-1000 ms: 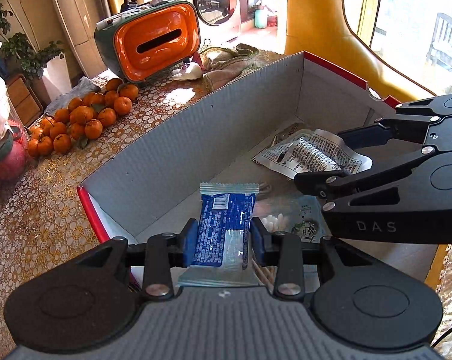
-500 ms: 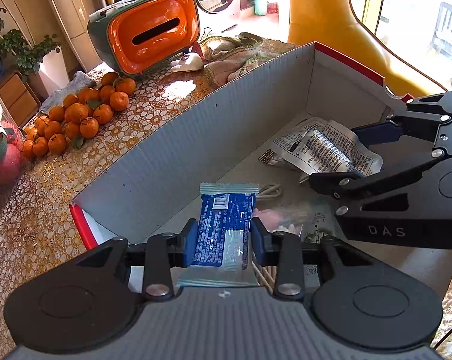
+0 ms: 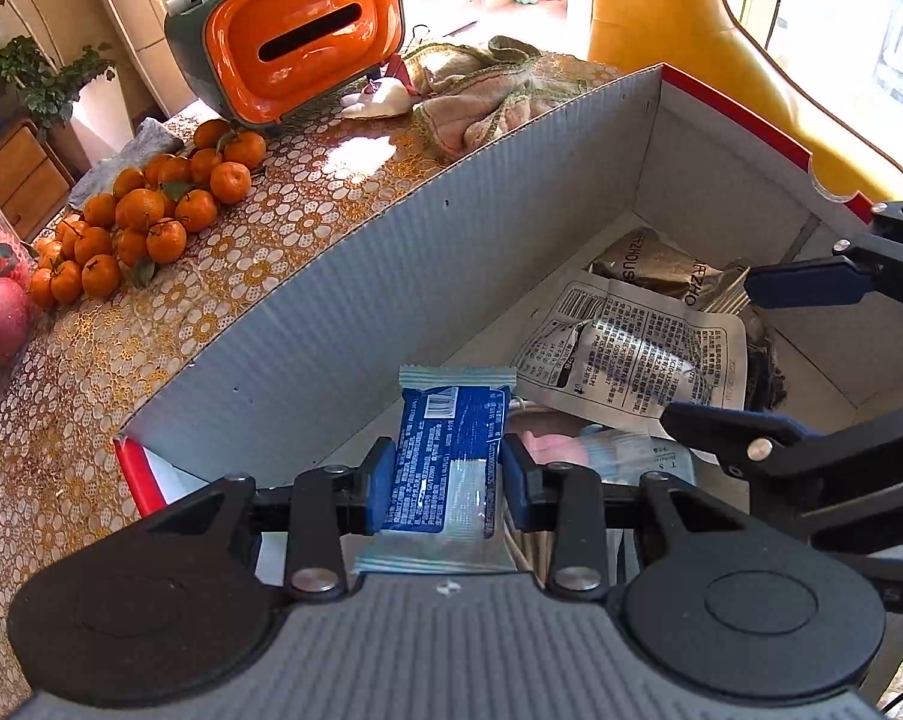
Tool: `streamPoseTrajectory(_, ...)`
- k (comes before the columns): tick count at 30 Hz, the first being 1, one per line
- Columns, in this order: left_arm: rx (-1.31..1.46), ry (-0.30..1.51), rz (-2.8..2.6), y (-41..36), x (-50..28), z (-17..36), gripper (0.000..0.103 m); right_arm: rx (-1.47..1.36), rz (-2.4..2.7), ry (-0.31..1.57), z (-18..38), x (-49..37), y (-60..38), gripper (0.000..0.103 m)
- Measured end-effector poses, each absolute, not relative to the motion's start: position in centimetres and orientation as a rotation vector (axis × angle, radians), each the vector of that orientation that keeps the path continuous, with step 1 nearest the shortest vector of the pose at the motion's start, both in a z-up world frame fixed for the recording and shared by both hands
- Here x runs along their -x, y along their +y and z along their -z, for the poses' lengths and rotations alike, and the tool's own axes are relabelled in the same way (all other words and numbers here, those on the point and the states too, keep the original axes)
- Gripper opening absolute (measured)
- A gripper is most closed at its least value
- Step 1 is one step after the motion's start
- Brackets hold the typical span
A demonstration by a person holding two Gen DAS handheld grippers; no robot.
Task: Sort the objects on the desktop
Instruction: 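Lower both items into the shoebox and open both grippers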
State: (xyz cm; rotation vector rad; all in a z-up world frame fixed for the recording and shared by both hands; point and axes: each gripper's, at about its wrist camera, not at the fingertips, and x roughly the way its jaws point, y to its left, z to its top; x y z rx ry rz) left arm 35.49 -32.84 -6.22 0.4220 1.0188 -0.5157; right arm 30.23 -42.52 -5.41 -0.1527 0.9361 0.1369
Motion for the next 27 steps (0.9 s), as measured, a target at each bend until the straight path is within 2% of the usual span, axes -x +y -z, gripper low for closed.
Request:
streamPoseTrajectory(13,-0.402,1.035,0.512,-32.6,-35.6,6.4,0.038,0.172,-0.184,0.95,5.5,-28.8,-42.4,0.068)
streamPoseTrajectory(17,-0.411,1.036,0.514,-32.5,-35.3,6.2,0.04,0.177,-0.187,0.956,5.6,-28.4,-42.3,0.069)
streamPoseTrajectory(20,-0.399,1.031,0.522,-32.3,-34.9,5.7,0.048,0.161,-0.186,0.96,5.6,-28.2,-42.5,0.069)
streamPoseTrajectory(27,-0.39,1.002,0.524,-31.9,-33.5,4.1,0.048,0.157,-0.181,0.948,4.7,-27.1,-42.6,0.069)
